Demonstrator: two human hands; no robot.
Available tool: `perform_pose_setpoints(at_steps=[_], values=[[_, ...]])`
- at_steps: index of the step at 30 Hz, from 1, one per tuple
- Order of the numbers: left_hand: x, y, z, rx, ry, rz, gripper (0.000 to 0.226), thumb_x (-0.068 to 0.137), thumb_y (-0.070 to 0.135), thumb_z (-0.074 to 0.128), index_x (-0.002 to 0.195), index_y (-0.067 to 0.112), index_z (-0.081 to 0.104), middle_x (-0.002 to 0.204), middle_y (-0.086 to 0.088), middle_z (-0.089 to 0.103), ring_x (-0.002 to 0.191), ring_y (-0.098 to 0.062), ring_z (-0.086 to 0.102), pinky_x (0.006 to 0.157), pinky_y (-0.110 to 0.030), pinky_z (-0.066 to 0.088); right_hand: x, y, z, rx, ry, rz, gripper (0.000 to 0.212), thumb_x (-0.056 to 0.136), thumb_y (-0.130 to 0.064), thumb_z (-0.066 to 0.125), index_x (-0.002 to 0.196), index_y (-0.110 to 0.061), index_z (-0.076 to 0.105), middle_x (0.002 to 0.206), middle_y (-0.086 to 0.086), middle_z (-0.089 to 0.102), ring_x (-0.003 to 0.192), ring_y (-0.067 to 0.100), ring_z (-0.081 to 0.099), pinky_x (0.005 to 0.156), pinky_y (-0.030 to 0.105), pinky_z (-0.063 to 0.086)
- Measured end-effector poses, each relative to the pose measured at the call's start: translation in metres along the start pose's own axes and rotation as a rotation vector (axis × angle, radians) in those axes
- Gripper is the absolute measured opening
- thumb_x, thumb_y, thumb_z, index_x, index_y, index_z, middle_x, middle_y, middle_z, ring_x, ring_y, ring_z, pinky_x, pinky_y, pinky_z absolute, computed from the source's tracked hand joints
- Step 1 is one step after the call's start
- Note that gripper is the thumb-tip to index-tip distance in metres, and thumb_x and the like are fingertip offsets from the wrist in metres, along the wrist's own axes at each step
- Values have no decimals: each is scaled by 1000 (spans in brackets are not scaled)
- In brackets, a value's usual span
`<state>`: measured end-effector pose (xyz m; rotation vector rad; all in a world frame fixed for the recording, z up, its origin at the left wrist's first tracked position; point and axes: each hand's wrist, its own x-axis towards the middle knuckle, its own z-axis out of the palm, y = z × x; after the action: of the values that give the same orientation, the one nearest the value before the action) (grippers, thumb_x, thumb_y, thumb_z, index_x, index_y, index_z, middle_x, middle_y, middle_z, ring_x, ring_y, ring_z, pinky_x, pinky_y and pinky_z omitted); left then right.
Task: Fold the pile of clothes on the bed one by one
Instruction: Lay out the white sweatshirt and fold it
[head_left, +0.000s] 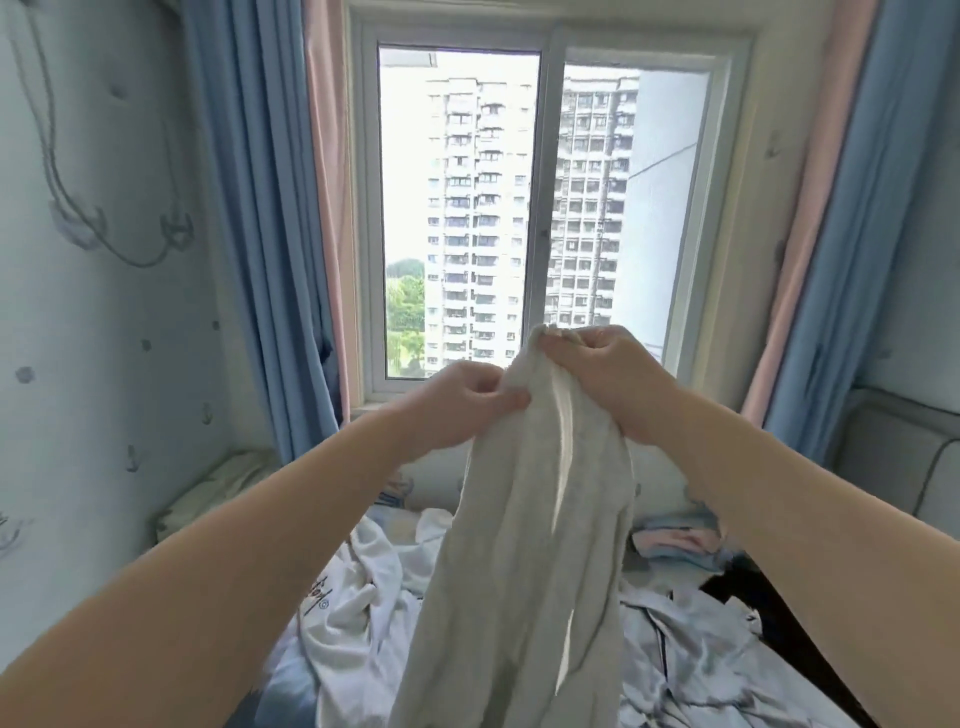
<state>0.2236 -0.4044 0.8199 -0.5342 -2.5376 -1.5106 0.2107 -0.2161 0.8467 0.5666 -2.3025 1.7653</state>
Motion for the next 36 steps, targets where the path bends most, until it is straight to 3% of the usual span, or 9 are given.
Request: perform_pose_setpoints(at_steps=[5, 9, 13, 16, 21, 25, 28, 31, 36], values=[[26, 72, 37, -103, 161, 39, 33, 102, 30, 57, 74, 20, 70, 70, 1, 65, 65, -15, 60, 60, -26, 48, 2, -23, -91, -177, -139, -131, 33, 79, -35, 85, 84, -6, 69, 79, 7, 67, 71, 19, 65, 68, 36, 54], [55, 119, 68, 128, 307, 148, 34, 102, 28, 51, 71, 19, 57, 60, 8, 53, 55, -8, 48, 57, -26, 40, 3, -5, -141, -311, -146, -104, 28, 76, -22, 86, 94, -5, 72, 86, 7, 73, 78, 21, 70, 77, 40, 58], [79, 141, 83, 201, 419, 176, 38, 103, 25, 46, 67, 15, 48, 62, 6, 45, 55, -8, 39, 55, -27, 32, 2, 57, -185, -522, -57, 1, 10, 83, -7, 61, 75, -1, 64, 67, 6, 61, 62, 19, 56, 58, 29, 47], [89, 152, 87, 195, 516, 183, 36, 103, 25, 45, 81, 0, 58, 74, -5, 54, 67, -16, 47, 64, -31, 37, -6, 112, -220, -605, -1, 141, 32, 86, -3, 53, 57, -17, 51, 58, -3, 54, 56, 15, 48, 45, 22, 34], [99, 135, 95, 185, 615, 94, 33, 103, 28, 46, 86, 5, 63, 77, -4, 58, 66, -15, 50, 61, -29, 40, -29, 147, -269, -415, -35, 277, 20, 91, 4, 47, 78, -5, 61, 77, 15, 62, 72, 27, 57, 69, 37, 45], [104, 97, 119, 234, 524, -99, 29, 104, 24, 48, 79, 15, 60, 74, 3, 57, 62, -11, 51, 50, -20, 43, -34, 108, -280, -44, -142, 197, 21, 96, 1, 58, 110, -7, 73, 100, 20, 74, 80, 26, 70, 71, 37, 59], [99, 76, 157, 133, 288, -175, 20, 103, 29, 57, 104, 12, 66, 99, -5, 65, 78, -16, 60, 68, -24, 53, -29, 82, -277, 26, -133, 168, 17, 98, -11, 62, 106, -9, 77, 101, 17, 76, 82, 25, 71, 72, 36, 60], [86, 71, 203, -128, -27, -62, 49, 94, 60, 58, 122, 20, 65, 117, 1, 69, 104, -16, 66, 87, -26, 54, -26, 77, -266, -39, -122, 215, 24, 95, -18, 67, 109, 0, 73, 105, 25, 73, 84, 30, 69, 82, 47, 57], [79, 55, 258, -209, -116, -45, 50, 85, 46, 72, 99, -2, 69, 87, -6, 66, 79, -21, 60, 76, -36, 47, -22, 88, -266, -139, -112, 203, 22, 93, -23, 69, 105, -7, 76, 104, 21, 74, 84, 28, 69, 79, 42, 57]])
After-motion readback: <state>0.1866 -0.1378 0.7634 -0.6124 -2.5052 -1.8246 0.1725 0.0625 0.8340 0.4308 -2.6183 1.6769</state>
